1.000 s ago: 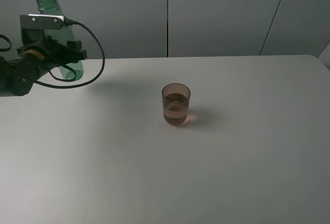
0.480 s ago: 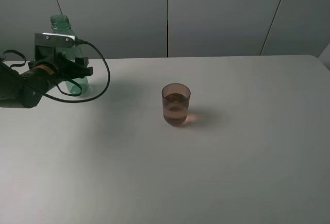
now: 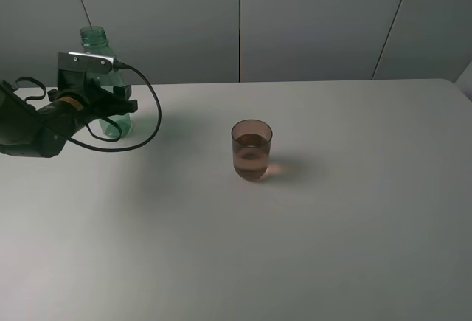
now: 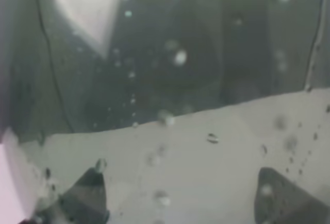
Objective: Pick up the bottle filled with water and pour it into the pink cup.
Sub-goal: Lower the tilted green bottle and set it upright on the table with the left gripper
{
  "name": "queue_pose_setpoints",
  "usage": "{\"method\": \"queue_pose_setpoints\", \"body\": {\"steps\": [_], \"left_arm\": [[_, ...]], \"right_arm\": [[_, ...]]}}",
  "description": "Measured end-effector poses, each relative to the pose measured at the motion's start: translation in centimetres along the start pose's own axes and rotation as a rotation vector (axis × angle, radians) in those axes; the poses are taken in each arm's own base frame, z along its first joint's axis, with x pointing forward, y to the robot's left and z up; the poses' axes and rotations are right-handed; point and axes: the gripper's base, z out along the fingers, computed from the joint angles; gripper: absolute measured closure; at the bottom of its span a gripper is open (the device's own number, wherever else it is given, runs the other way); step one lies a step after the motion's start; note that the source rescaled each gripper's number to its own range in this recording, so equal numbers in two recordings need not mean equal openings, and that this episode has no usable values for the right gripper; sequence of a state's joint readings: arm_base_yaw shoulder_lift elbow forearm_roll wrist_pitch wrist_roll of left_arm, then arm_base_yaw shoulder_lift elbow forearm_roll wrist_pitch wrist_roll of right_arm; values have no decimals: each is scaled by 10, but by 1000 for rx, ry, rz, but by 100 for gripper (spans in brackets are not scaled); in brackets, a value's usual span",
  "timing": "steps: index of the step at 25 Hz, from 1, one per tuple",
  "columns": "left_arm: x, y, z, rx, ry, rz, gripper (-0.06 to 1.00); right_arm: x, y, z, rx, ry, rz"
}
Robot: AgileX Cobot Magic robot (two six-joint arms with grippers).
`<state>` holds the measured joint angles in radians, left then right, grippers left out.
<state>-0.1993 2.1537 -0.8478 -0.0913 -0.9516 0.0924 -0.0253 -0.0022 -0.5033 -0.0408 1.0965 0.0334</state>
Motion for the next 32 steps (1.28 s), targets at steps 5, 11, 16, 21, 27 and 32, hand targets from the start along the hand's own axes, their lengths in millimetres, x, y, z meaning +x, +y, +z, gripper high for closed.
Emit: {"method": "queue_pose_setpoints", "body": {"steps": [5,11,16,21,27,32], "left_arm": [[0,0,1,0,-2,0,94],[0,0,1,0,-2,-3,94],[1,0,1,1,5,-10,59],[4,0,1,4,46,-24,-4],[4,-1,0,7,82,-29,-4],[-5,0,-4,8,70,-31,-4]], "right_arm": [[0,0,0,0,0,0],[0,0,0,0,0,0],[0,0,0,0,0,0],[0,0,0,0,0,0],[0,0,0,0,0,0],[0,0,0,0,0,0]]}}
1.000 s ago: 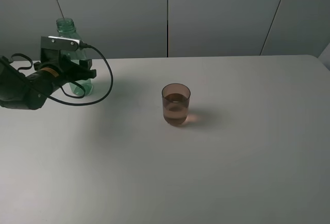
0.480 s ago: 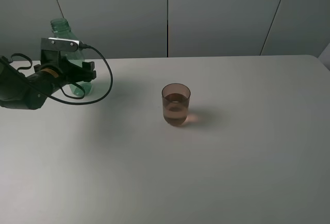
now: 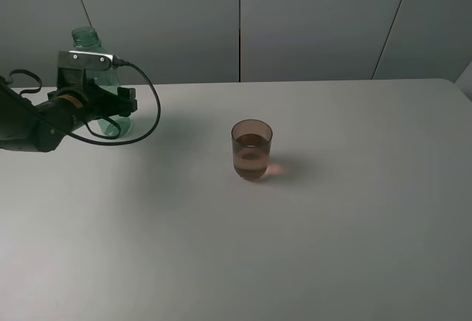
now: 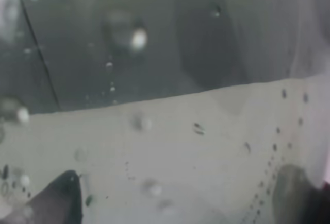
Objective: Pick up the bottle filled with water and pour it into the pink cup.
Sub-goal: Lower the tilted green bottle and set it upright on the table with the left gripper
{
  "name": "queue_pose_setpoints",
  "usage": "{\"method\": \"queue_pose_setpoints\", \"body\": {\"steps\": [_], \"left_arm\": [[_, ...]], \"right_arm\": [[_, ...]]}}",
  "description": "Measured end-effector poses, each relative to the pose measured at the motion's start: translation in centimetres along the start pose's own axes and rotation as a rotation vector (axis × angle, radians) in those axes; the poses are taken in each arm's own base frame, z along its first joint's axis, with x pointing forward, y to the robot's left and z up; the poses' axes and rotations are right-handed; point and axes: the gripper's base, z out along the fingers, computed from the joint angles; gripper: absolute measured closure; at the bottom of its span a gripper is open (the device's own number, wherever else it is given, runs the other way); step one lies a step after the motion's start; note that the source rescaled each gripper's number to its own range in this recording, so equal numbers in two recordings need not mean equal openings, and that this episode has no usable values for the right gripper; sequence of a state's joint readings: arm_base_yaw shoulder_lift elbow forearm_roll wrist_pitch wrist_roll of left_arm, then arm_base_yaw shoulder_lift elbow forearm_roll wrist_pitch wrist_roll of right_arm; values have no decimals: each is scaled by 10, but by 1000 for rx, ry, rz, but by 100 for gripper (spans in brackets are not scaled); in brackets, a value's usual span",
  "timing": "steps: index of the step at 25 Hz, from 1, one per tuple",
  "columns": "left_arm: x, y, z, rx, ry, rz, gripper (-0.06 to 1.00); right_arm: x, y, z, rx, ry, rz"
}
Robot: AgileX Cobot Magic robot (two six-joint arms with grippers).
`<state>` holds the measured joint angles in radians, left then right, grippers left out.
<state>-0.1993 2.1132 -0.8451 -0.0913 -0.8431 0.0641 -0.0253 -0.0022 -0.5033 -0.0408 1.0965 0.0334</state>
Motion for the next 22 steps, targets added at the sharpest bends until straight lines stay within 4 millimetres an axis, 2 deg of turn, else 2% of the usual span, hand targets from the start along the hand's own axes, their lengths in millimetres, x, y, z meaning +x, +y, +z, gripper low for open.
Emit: {"method": "queue_pose_setpoints", "body": {"steps": [13,22], "left_arm": [[-2,1,-12,-3,104,32,-4],[6,1,-14,-4,191,24,-6]], "right_arm": [[0,0,0,0,0,0],[0,0,0,0,0,0]]}}
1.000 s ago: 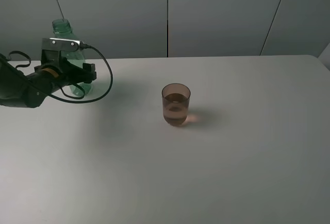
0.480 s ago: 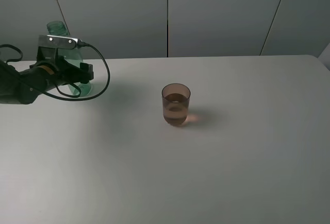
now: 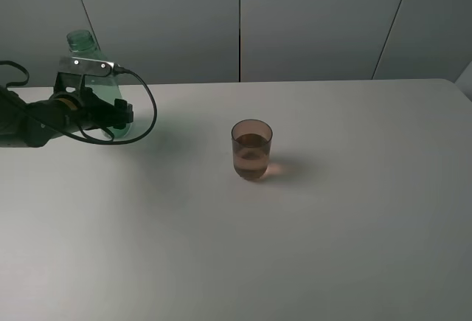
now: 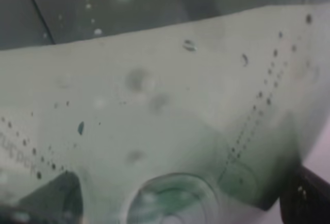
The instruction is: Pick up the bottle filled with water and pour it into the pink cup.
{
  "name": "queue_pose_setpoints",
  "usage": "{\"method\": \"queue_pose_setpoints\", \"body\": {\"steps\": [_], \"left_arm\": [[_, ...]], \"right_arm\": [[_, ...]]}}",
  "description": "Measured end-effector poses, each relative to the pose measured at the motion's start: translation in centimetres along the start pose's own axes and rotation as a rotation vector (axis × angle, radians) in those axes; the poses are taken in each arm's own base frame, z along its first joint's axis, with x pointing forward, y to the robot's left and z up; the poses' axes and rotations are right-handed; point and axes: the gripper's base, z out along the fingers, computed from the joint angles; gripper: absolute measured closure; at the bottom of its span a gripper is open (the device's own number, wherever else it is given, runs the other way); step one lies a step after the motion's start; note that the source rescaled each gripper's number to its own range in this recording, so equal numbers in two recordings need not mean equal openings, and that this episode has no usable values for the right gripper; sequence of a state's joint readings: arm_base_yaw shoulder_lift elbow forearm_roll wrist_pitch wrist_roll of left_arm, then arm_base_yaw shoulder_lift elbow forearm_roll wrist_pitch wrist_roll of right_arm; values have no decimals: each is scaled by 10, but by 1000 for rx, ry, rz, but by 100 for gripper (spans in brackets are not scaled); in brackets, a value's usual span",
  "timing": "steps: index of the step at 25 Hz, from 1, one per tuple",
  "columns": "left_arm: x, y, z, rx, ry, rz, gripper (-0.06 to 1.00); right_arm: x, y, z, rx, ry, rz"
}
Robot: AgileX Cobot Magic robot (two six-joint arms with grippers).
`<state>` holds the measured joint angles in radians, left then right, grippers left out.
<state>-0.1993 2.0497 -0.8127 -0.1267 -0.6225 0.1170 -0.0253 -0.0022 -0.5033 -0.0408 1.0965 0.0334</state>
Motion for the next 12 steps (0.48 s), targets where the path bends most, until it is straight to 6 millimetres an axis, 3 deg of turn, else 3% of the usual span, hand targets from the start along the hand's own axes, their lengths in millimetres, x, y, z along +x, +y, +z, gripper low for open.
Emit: {"method": "queue_pose_setpoints", "body": {"steps": [12], "left_arm": [[5,-1,-9,18,137,12,-6]], "right_arm": [[0,0,0,0,0,0]]}}
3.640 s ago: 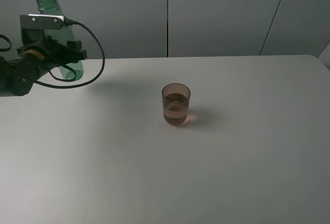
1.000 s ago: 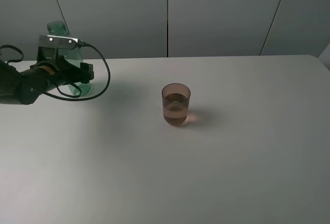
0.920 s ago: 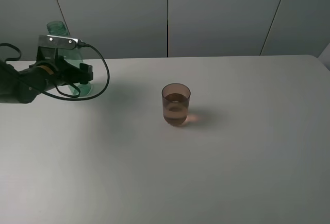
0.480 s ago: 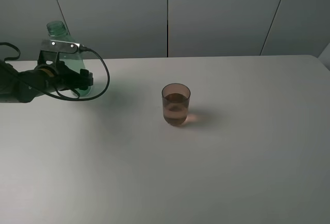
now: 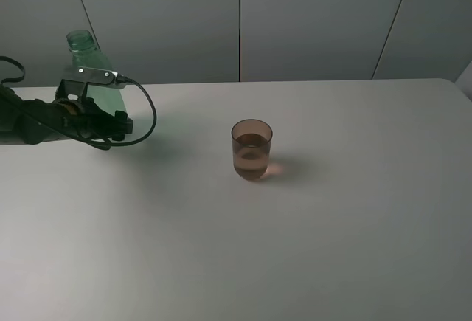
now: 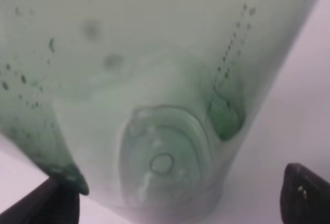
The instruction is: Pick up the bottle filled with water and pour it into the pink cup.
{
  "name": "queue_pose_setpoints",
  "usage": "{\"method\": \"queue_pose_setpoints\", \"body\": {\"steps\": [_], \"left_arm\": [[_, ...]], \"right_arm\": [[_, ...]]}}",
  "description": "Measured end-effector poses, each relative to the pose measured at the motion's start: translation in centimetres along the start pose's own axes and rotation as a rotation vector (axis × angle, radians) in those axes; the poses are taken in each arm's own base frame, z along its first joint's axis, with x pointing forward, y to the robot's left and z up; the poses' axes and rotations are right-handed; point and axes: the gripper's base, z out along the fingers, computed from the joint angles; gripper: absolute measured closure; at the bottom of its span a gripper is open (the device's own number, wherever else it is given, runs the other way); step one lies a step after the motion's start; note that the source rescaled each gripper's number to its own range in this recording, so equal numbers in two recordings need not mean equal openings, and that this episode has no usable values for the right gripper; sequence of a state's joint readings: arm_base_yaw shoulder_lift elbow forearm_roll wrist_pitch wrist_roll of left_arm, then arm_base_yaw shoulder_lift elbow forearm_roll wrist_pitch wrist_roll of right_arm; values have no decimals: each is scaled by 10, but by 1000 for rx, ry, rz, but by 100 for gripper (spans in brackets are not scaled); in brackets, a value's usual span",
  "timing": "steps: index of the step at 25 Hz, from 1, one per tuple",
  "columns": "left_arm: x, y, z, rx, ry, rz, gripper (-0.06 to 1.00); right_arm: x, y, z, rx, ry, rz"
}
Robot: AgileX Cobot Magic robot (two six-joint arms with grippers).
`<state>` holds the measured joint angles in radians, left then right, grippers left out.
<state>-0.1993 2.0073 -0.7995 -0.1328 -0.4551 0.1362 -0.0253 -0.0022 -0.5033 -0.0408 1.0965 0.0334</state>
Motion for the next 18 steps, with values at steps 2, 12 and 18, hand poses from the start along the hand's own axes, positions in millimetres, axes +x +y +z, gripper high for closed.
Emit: {"method": "queue_pose_setpoints", "body": {"steps": [2,12,18], "left_arm": [[-4,0,-9,1,-7,1,-6],[-17,4,-64,28,95,-21,-6],[-35,3,-107,59,133,-11,-6]], "right_arm": [[0,0,0,0,0,0],[0,0,0,0,0,0],[0,0,0,0,0,0]]}}
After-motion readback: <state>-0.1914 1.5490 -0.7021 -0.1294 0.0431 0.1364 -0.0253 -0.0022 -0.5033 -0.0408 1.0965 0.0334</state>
